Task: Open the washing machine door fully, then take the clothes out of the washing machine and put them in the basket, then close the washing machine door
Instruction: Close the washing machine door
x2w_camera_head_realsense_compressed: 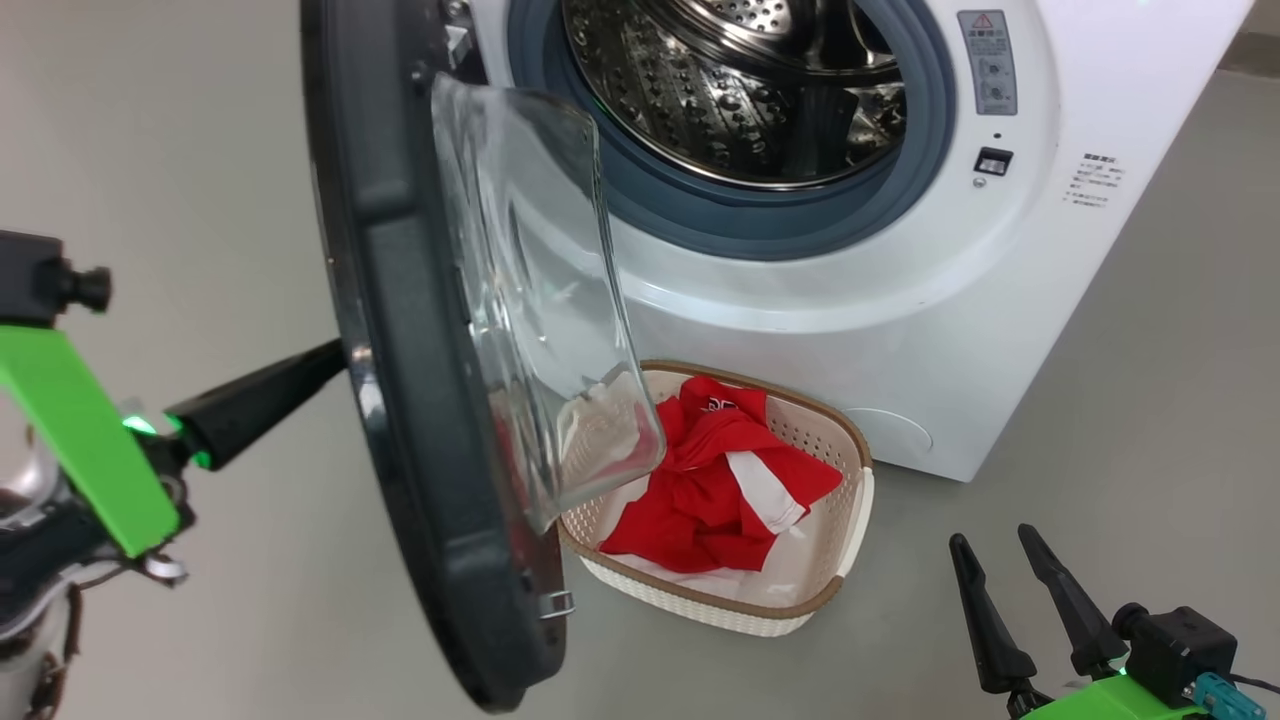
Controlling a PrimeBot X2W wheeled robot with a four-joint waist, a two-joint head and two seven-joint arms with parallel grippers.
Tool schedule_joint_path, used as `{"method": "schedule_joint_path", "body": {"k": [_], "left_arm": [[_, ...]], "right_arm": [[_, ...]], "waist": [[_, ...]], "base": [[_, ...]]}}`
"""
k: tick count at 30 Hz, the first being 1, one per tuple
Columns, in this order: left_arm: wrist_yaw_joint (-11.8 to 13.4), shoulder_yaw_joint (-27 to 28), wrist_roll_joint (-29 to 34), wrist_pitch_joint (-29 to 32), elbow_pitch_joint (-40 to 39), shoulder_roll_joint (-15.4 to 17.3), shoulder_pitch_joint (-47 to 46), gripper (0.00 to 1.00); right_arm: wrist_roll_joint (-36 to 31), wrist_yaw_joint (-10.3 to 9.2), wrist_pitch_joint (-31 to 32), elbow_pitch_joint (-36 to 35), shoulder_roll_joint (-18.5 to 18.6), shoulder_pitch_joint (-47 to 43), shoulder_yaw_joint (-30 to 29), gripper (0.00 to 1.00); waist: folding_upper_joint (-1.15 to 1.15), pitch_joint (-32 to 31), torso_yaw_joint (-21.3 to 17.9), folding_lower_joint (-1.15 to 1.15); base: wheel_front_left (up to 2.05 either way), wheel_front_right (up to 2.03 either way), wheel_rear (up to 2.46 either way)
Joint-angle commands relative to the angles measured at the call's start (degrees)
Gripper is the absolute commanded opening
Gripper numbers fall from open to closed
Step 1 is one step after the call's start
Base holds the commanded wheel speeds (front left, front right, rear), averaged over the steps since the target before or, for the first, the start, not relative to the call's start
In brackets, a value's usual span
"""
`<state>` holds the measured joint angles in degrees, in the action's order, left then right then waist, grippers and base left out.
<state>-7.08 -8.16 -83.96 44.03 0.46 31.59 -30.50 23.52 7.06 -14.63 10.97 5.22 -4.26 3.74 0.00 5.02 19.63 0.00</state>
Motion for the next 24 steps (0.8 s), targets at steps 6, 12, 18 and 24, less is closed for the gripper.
{"method": "schedule_joint_path", "body": {"k": [6,12,18,24], "left_arm": [[-0.4,-2.1,1.7,-4.7,-3.4,0.6,-4.3,0.00],[-0.4,-4.8,1.8,-8.7,-3.5,0.3,-5.4,0.00],[-0.4,-6.3,1.8,-12.4,-2.7,1.5,-4.8,0.00],[-0.4,-6.7,1.9,-16.7,-0.8,2.4,-2.2,0.11]], "right_arm": [[-0.9,0.43,-0.4,-1.6,0.6,1.9,0.8,1.00],[-0.9,0.43,-0.4,-1.7,0.5,2.2,0.6,1.00],[-0.9,0.43,-0.4,-1.6,0.4,2.0,0.5,1.00],[-0.9,0.43,-0.4,-1.5,0.2,1.8,0.4,1.00]], "waist": [[0.00,1.2,-0.8,0.00],[0.00,1.6,-0.9,0.00],[0.00,1.3,-0.7,0.00],[0.00,0.8,-0.4,0.00]], "base": [[0.00,0.00,0.00],[0.00,0.00,0.00],[0.00,0.00,0.00],[0.00,0.00,0.00]]}}
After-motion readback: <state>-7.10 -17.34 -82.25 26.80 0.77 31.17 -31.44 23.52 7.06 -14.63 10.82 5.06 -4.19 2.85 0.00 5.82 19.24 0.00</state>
